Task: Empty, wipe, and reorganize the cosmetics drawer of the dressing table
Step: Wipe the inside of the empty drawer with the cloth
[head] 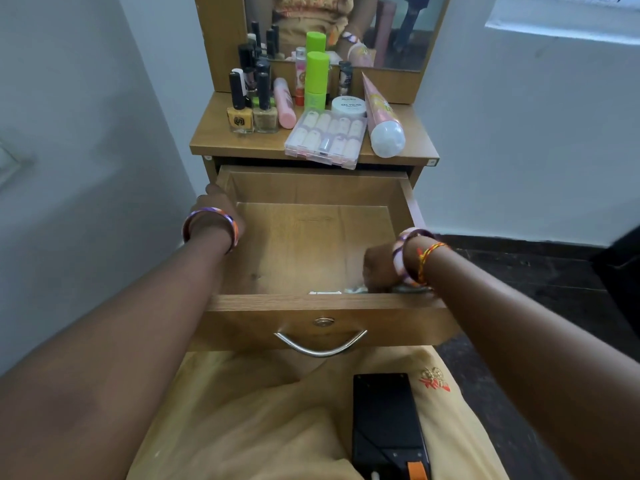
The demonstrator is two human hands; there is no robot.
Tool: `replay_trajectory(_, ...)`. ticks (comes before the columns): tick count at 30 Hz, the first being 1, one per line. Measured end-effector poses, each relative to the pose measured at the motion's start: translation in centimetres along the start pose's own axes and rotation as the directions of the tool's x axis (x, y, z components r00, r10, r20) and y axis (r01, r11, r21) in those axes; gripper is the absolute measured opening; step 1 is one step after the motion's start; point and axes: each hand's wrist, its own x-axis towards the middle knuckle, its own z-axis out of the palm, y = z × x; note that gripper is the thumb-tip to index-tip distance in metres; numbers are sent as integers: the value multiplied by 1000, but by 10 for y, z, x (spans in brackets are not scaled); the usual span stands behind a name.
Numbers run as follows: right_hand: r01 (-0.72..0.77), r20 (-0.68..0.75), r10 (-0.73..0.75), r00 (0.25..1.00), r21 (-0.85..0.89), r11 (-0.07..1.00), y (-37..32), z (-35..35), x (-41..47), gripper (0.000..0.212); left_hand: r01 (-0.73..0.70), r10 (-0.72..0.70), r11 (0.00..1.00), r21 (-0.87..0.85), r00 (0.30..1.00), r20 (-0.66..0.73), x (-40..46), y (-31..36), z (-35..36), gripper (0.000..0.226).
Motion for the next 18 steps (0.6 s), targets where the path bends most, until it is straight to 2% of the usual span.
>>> replay_trajectory(2, 60, -146, -33, 989, 186, 981, -14, -2, -13, 30, -3, 3, 1000, -6, 1000, -8, 1, -1, -1, 40)
replay_trajectory(4, 242, -289, -137, 948, 369, 897, -34, -15, -39, 28, -3, 3, 1000, -7, 1000, -8, 2, -2, -1, 39)
replay_trajectory(6, 390, -450, -129, 884, 556, 735, -45, -29, -63, 28, -3, 3, 1000, -16, 1000, -4, 3, -2, -1, 39)
replay_trajectory(8, 533, -576, -123, 808, 627, 568, -44, -35, -71, 26, -9, 9, 1000, -24, 1000, -6, 4, -2, -1, 39)
replay_trajectory(13, 646, -663, 122, 739, 748, 156, -43, -33, -67, 14, -14, 14, 999, -51, 1000, -9, 5, -4, 0, 36)
replay_trajectory(15, 635, -622, 143, 770, 770, -68, -41, -33, -62, 15, -11, 11, 998, -57, 1000, -9, 5, -3, 0, 36)
replay_trajectory(17, 548, -537, 122, 834, 785, -291, -36, -36, -54, 17, -9, 9, 998, -55, 1000, -3, 6, -2, 0, 38)
replay_trajectory(18, 500, -501, 101, 860, 784, -369, -34, -37, -52, 17, -9, 9, 998, -55, 1000, 0, 7, -2, 0, 39)
